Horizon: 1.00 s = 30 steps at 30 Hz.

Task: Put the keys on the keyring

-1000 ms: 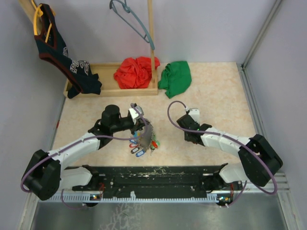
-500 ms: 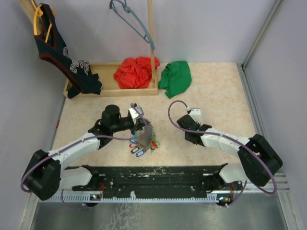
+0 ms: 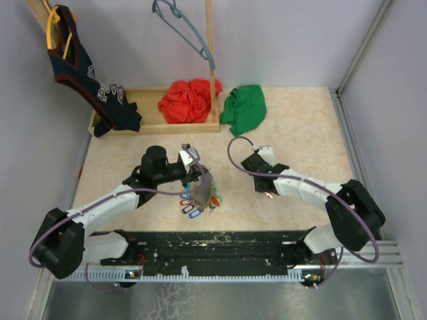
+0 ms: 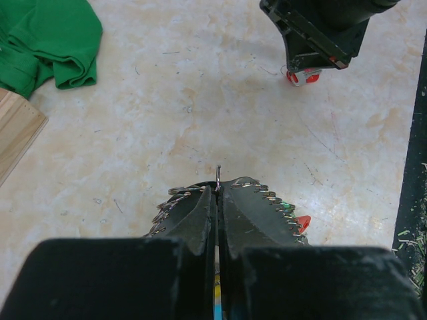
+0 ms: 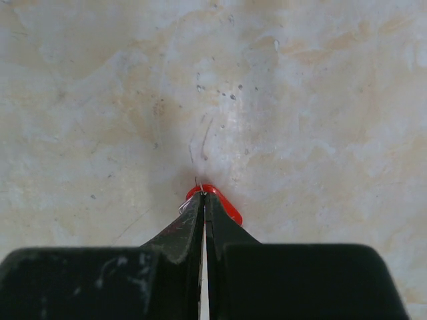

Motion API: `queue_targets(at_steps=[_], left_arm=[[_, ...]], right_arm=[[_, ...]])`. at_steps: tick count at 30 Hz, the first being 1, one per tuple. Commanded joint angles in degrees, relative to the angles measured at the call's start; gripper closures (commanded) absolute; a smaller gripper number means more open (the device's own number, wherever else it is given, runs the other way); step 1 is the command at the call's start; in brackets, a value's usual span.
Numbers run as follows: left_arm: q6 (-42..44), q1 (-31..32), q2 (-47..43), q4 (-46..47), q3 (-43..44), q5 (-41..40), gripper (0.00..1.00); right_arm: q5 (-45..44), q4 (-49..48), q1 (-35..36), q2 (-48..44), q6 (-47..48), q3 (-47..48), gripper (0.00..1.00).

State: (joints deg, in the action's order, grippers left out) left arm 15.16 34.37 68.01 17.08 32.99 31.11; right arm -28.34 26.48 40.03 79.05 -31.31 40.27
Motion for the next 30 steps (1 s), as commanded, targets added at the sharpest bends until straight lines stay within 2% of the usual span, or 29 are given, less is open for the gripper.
queue_targets(at_steps=[1,9,14,22,25,30], left_arm=[[0.1,0.2,-0.9,0.7,2.0,1.3,1.00],[0.2,0.2,-0.8,0.2,2.2,1.4,1.00],[0.2,0.2,-0.8,0.2,2.2,1.4,1.00],[0.2,0.3,-0.6,0.2,2.3,1.5,1.00],[0.1,0.3,-0.7,0.2,2.3,1.4,1.00],[0.0,0.3,-0.8,0.4,2.2,1.2,1.00]], right_arm=[[2.7,10.1,0.7,4.9,4.9,10.5,1.00],[10.9,23.2,0.7,17.9,12.9,24.0,1.00],[12.5,24.9,0.7,22.9,15.2,28.6,1.00],[11.8,24.0,0.7,25.8,16.6,31.9,1.00],[11.7,23.6,0.7,25.2,16.7,32.6,0.92],[14.0,19.3,0.7,18.9,15.9,29.3,0.72]])
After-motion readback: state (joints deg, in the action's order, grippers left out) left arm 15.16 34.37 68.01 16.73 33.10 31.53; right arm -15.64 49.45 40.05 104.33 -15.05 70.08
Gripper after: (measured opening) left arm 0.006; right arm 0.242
